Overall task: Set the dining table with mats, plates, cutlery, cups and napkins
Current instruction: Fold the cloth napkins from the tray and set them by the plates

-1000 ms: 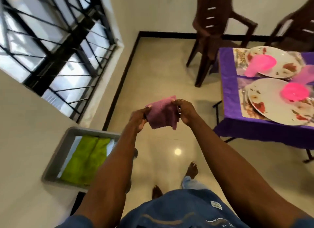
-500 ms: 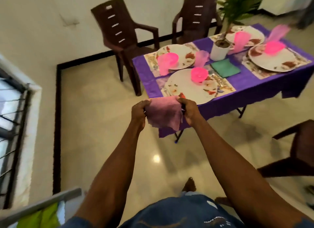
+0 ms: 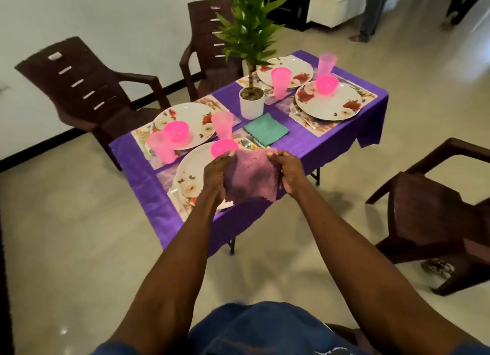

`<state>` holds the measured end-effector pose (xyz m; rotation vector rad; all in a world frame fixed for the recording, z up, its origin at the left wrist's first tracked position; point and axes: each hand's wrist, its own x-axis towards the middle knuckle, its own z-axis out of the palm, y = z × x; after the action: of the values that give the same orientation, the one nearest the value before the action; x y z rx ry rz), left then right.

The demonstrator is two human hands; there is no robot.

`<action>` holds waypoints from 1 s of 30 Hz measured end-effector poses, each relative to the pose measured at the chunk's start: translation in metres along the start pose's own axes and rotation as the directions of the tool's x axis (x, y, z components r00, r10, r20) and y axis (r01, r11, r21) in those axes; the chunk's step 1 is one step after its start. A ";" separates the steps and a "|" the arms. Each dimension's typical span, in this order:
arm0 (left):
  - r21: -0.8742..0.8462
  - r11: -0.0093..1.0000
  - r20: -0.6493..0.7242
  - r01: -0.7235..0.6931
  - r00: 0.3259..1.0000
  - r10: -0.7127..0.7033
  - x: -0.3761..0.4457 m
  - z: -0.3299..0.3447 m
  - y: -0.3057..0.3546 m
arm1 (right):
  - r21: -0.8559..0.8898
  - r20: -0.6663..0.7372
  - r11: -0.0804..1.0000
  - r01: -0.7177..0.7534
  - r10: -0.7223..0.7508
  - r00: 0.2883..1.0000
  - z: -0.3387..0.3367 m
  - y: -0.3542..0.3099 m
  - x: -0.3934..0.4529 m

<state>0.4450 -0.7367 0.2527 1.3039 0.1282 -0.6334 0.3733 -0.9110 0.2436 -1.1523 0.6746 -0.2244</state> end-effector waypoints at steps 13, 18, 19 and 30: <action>0.168 0.983 0.232 0.075 0.966 -0.113 0.178 0.138 0.036 | 0.017 -0.179 0.999 0.049 -0.045 0.983 -0.088 -0.077 0.168; 0.104 0.991 0.456 0.082 0.882 -0.121 0.251 0.186 0.045 | -0.001 -0.011 1.000 0.020 -0.020 1.000 -0.108 -0.119 0.227; 0.121 0.991 0.470 0.063 0.875 -0.113 0.268 0.188 0.045 | -0.001 -0.028 1.000 0.014 -0.014 1.000 -0.111 -0.126 0.235; 0.132 0.982 0.319 0.136 0.932 -0.171 0.355 0.257 0.033 | 0.145 -0.158 0.984 -0.103 0.126 0.979 -0.149 -0.164 0.320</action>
<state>0.6883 -1.0990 0.2007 1.2805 -0.0806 -0.9959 0.5631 -1.2502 0.2353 -0.9673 0.8577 -0.2669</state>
